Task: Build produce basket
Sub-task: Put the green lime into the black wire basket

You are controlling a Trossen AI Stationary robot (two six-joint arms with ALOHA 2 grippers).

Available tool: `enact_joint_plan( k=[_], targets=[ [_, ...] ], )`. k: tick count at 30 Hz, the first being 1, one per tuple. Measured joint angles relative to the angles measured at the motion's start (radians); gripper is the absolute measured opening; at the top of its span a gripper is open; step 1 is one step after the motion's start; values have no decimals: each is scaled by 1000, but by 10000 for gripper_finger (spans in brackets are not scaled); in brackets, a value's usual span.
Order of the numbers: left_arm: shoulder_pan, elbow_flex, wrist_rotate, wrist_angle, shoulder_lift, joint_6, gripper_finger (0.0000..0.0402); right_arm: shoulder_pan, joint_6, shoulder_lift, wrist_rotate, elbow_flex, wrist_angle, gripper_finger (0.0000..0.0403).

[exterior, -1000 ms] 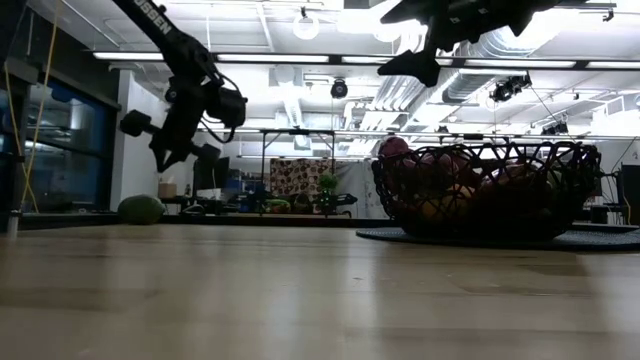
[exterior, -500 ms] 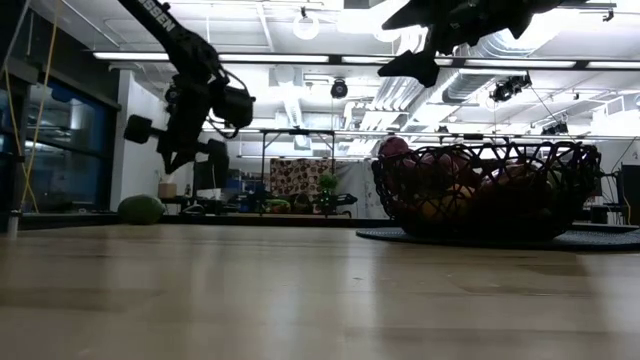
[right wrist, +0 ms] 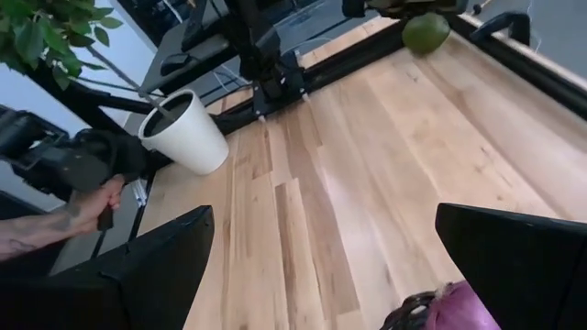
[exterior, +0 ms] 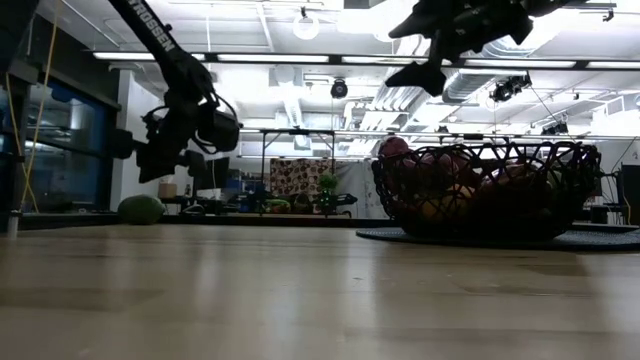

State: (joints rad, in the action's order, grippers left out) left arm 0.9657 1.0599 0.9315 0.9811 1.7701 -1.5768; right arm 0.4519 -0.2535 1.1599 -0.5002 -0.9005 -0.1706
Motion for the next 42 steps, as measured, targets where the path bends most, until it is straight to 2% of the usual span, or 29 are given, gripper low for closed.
enact_joint_plan(
  k=[4, 8, 12, 13, 16, 20, 24, 26, 29, 31, 37, 42],
  targets=[
    [3, 5, -56, 1, 67, -11, 0, 0, 0, 0, -24, 0, -17, 397],
    [-19, 29, -56, 14, 105, -111, 0, 0, -16, 0, -32, 0, -29, 397],
    [-48, 28, -53, 14, 122, -113, 0, 0, -19, 0, -32, 0, -30, 397],
    [-51, 29, -75, 14, 125, -106, 0, 0, -19, 0, -32, 0, -30, 397],
    [-64, 24, -229, 5, 135, -78, 0, 0, -17, 0, -32, 0, -30, 397],
    [-145, 27, -284, 9, 99, -61, 0, 0, -6, 0, -31, 0, -29, 397],
    [-264, 28, -244, 1, 31, -81, 0, 0, -4, 0, -30, 0, -29, 397],
    [-315, 28, -166, 16, -11, -73, 0, 0, -4, 0, -28, 0, -28, 397],
    [-334, 29, -47, 98, -66, -68, 0, 0, -9, 0, -28, 0, -27, 397],
    [-307, 29, -4, 163, -78, -62, 0, 0, -8, 0, -27, 0, -27, 397],
    [-198, 28, -59, 210, -74, 51, 0, 0, -37, 0, -26, 0, -10, 397],
    [-196, 28, -47, 208, -95, 200, 0, 0, -45, 0, -25, 0, -8, 397]
  ],
)
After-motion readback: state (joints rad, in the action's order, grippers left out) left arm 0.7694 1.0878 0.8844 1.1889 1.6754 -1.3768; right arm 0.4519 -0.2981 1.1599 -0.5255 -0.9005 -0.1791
